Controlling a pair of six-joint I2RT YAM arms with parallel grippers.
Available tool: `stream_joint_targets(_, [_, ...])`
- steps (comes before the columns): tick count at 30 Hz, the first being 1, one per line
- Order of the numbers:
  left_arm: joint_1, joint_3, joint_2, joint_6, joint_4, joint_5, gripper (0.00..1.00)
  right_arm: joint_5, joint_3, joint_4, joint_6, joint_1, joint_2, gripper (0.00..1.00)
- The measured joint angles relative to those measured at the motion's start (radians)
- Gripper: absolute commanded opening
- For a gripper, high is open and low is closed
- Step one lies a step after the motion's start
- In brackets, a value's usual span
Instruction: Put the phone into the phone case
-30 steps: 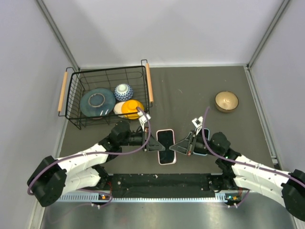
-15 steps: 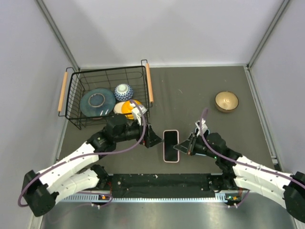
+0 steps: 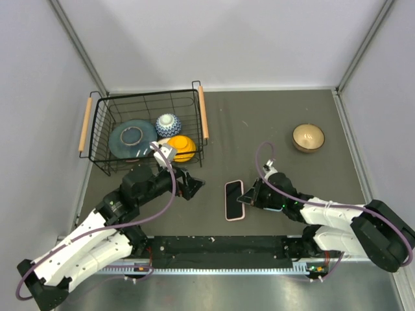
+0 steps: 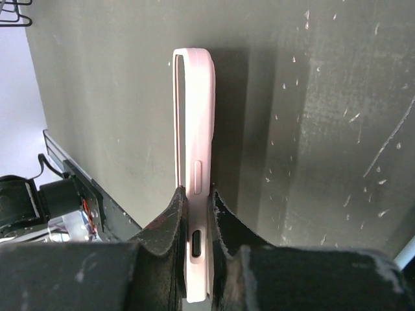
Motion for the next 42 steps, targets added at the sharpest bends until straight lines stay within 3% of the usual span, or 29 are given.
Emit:
stream_joint_targets(4, [0.0, -0.008, -0.004, 0.017, -0.035, -0.032, 0.99, 0.002, 0.008, -0.007, 0.013, -0.004, 0.007, 0.24])
stream_joint_targets(10, [0.0, -0.023, -0.017, 0.035, -0.059, -0.055, 0.99, 0.095, 0.033, -0.135, 0.005, -0.011, -0.024, 0.32])
stream_joint_targets(17, [0.0, -0.023, -0.065, 0.054, -0.072, -0.053, 0.99, 0.156, 0.11, -0.342, -0.058, -0.013, -0.172, 0.43])
stream_joint_targets(20, [0.0, -0.023, -0.089, 0.059, -0.074, -0.046, 0.99, 0.159, 0.184, -0.454, -0.137, -0.013, -0.268, 0.6])
stream_joint_targets(21, [0.0, -0.022, -0.097, 0.06, -0.076, -0.043, 0.99, 0.158, 0.212, -0.496, -0.16, -0.013, -0.296, 0.8])
stream_joint_targets(23, [0.0, -0.015, -0.116, 0.061, -0.082, -0.038, 0.99, 0.158, 0.293, -0.586, -0.218, -0.013, -0.364, 0.99])
stream_joint_targets(32, [0.0, 0.074, -0.195, 0.076, -0.085, -0.037, 0.99, 0.155, 0.544, -0.846, -0.354, -0.015, -0.65, 0.99])
stream_joint_targets(42, [0.0, 0.131, -0.275, 0.087, -0.07, -0.039, 0.99, 0.178, 0.596, -0.933, -0.36, -0.015, -0.822, 0.99])
